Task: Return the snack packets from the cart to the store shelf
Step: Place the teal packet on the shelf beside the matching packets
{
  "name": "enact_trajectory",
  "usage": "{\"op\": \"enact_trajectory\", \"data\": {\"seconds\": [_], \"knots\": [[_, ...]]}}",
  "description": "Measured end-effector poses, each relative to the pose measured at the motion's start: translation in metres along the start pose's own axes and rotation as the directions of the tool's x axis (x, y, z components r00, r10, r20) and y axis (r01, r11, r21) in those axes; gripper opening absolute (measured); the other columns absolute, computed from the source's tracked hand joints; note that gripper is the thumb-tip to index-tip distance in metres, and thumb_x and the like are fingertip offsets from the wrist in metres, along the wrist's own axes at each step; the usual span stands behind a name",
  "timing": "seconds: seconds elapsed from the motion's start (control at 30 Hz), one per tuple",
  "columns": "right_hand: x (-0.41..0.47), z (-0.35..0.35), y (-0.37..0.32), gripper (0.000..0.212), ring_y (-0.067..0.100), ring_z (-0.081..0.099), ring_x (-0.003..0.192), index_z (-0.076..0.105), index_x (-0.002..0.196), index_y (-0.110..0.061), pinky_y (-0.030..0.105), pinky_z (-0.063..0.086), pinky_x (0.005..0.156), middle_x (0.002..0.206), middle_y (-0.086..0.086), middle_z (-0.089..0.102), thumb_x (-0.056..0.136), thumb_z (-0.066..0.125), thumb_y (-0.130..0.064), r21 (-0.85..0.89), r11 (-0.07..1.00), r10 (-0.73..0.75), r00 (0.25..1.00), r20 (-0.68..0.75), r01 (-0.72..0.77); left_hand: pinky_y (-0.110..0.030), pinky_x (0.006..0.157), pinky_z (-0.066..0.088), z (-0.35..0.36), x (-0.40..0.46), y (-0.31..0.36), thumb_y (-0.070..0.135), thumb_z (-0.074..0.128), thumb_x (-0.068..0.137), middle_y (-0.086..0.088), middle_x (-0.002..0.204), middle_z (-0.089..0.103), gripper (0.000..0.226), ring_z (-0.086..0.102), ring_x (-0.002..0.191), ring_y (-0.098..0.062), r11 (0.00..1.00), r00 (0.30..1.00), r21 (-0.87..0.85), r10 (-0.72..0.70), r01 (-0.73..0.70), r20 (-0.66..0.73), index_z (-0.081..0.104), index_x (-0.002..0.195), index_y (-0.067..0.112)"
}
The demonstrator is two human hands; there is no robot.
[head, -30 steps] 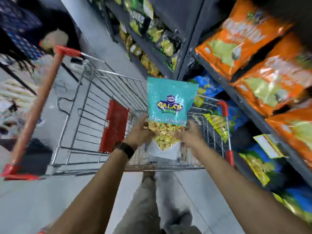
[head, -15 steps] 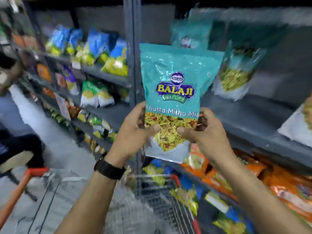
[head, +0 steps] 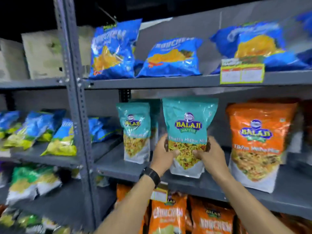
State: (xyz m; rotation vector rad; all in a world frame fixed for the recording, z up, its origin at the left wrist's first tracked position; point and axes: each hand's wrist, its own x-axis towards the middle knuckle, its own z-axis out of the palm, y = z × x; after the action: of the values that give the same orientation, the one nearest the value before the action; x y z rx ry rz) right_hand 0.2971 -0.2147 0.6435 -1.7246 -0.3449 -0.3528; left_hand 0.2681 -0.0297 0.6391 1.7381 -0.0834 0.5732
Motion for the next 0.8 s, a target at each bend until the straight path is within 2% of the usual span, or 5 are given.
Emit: {"op": "enact_trajectory", "data": {"seconds": [0.2,0.33,0.4,0.57,0.8], "knots": [[-0.007,-0.008,0.028,0.060,0.015,0.066,0.119,0.049,0.129,-0.040,0.046,0.056,0.099,0.123,-0.011,0.070,0.083,0.079,-0.015,-0.117,0.993,-0.017,0.998,-0.058,0.010,-0.044,0.112,0.049,0.022,-0.005,-0.025,0.021,0.076,0.086,0.013,0.143,0.061,0.074,0.059,0.132,-0.013,0.997,0.996,0.001,-0.071,0.071,0.047,0.044,0.150,0.039],[-0.037,0.002,0.021,0.103,0.025,0.034,0.148,0.020,0.158,-0.031,0.049,0.039,0.118,0.161,0.005,0.034,0.078,0.085,-0.031,-0.394,0.917,-0.149,0.969,-0.196,0.062,-0.039,0.114,0.044,-0.023,-0.012,-0.019,0.024,0.076,0.088,0.016,0.140,0.051,0.066,0.051,0.132,-0.012,0.969,0.912,0.244,0.129,-0.034,-0.388,0.047,0.147,0.029],[-0.054,0.018,0.019,0.124,0.030,0.018,0.155,0.005,0.161,-0.030,0.053,0.033,0.120,0.169,0.006,0.012,0.071,0.089,-0.040,-0.514,0.851,-0.241,0.951,-0.192,0.111,-0.046,0.119,0.036,-0.059,-0.003,-0.025,0.024,0.086,0.077,0.000,0.151,0.041,0.092,0.037,0.144,-0.027,0.952,0.822,0.298,0.114,0.071,-0.558,0.036,0.154,0.025],[-0.048,0.058,0.028,0.164,0.045,0.003,0.157,-0.024,0.158,-0.038,0.073,0.028,0.115,0.169,0.010,-0.021,0.041,0.085,-0.075,-0.580,0.814,-0.099,0.981,-0.164,-0.014,-0.057,0.127,0.017,-0.118,0.031,-0.056,0.050,0.100,0.035,-0.011,0.171,0.010,0.171,0.014,0.158,-0.031,0.893,0.914,0.337,-0.165,0.298,-0.370,-0.015,0.161,0.033],[-0.018,0.094,0.024,0.162,0.051,0.050,0.128,-0.002,0.162,-0.033,0.060,0.056,0.087,0.163,0.026,0.020,0.032,0.089,-0.064,-0.565,0.821,-0.049,0.975,-0.214,-0.083,-0.053,0.119,0.038,-0.122,0.037,-0.077,0.061,0.097,0.032,-0.009,0.151,0.038,0.160,0.040,0.144,-0.033,0.910,0.952,0.367,-0.085,0.195,-0.294,-0.001,0.158,0.045]]}}
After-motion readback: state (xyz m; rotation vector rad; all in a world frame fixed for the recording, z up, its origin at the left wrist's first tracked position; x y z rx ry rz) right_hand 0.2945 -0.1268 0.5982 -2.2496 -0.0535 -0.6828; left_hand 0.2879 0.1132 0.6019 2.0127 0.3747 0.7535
